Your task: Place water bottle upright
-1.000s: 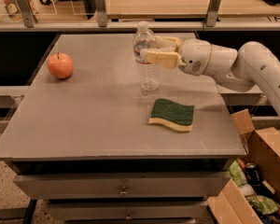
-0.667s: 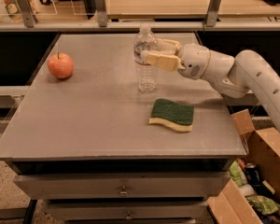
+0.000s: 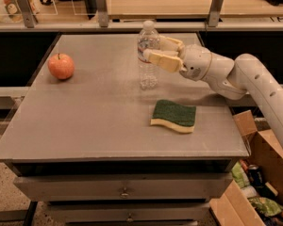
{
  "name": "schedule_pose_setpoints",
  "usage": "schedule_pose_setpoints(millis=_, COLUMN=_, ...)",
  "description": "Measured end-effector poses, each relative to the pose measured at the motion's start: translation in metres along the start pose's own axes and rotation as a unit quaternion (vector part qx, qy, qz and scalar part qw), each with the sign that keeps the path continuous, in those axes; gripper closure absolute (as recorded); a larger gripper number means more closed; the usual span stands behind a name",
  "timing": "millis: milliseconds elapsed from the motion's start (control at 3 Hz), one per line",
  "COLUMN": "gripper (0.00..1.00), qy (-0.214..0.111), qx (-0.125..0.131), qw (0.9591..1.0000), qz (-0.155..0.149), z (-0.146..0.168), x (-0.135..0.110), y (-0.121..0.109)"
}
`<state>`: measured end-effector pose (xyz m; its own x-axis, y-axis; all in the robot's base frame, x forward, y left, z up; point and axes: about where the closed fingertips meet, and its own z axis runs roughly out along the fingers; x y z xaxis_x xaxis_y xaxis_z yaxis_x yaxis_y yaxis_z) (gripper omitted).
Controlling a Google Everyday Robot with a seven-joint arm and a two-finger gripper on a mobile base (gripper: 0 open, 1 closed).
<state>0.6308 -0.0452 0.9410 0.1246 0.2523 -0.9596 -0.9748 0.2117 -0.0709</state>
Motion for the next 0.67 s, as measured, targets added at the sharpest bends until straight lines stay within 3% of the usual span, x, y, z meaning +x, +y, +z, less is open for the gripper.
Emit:
schedule_pose_setpoints(millis=333, gripper=0.0, qy=0.004, qx=-0.009, qw=0.9998, qz=-0.019, z=0.0002, x=-0.0051, y=0.0002)
schedule_pose_setpoints(millis=667, gripper=0.0, qy=0.022, qx=-0.004, qw=0.9992, qz=-0.034, z=-0.002, x=-0.009, y=0.0011)
